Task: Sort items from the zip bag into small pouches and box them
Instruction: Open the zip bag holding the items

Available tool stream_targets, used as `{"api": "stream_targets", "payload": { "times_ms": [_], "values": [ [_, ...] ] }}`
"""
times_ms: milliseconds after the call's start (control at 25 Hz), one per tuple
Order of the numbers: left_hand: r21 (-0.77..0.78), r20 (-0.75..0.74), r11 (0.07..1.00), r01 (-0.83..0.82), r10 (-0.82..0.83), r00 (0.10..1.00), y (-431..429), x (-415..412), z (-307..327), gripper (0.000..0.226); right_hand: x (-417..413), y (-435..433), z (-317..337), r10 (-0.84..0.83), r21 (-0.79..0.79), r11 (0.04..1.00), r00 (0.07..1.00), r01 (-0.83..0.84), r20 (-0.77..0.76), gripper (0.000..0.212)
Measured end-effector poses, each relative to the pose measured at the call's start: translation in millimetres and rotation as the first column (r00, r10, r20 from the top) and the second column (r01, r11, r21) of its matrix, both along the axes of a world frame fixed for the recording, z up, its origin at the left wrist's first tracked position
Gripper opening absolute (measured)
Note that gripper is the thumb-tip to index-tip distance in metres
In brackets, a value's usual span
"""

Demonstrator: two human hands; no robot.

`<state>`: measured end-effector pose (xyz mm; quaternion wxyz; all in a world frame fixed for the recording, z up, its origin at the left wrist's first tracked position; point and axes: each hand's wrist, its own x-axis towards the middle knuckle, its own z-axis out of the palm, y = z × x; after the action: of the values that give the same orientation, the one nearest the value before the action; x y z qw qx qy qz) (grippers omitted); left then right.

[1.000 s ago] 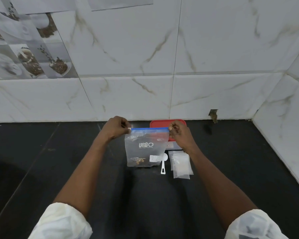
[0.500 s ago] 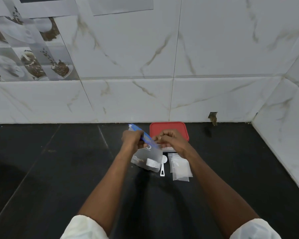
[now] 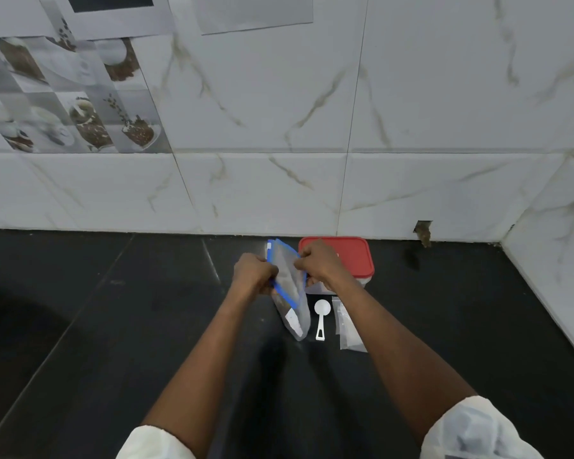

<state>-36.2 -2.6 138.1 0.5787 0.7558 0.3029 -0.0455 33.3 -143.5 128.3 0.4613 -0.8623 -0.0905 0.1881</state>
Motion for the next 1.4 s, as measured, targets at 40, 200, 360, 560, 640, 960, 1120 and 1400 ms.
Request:
{"api": "stream_targets", "payload": {
  "times_ms": [40,200,360,560,640,960,1120,1400],
  "values": [
    [0.131,0.017,0.990,-0.041,0.039,0.999,1.4,-0.5,-2.5,0.013,-0.2,0.3,1.1,-0.034,-0.059,0.998,0.998,0.037,0.054,0.009],
    [0.087,-0.001,0.977,-0.197,0.198,0.980,7.3,10.6,-6.9,0.014,8.1,-3.3,-4.5,-0.156,-0.080,0.985,0.988,0.156,0.005,0.016],
    [-0.425,-0.103,0.869,-0.255,0.234,0.967,10.2,13.9,-16.9,0.020,5.0,-10.6,-7.0,-0.252,0.245,0.868,0.810,0.431,-0.530,0.014],
    [-0.658,-0.270,0.650,-0.381,0.268,0.925,9.2,5.8,-34.2,0.030,-3.8,-16.4,-24.9,-0.165,0.294,0.777,0.630,0.557,-0.759,0.032],
    [-0.657,-0.307,0.627,-0.418,0.284,0.908,8.7,4.9,-40.6,0.031,-4.3,-15.6,-31.4,-0.186,0.246,0.785,0.595,0.569,-0.782,0.035],
    [-0.586,-0.252,0.788,-0.190,0.045,0.967,-8.4,1.5,-29.2,0.031,-12.7,-11.1,-32.4,-0.068,0.317,0.859,0.702,0.403,-0.709,0.013],
    [-0.601,-0.196,0.793,-0.100,-0.025,0.980,-0.6,7.0,-43.4,0.023,-7.1,-15.2,-33.5,-0.074,0.286,0.869,0.678,0.404,-0.731,0.010],
    [-0.394,-0.124,0.907,-0.149,0.108,0.986,1.0,13.0,-56.5,0.064,-10.4,-13.3,-33.3,-0.149,0.294,0.880,0.804,0.373,-0.575,0.026]
  ]
}}
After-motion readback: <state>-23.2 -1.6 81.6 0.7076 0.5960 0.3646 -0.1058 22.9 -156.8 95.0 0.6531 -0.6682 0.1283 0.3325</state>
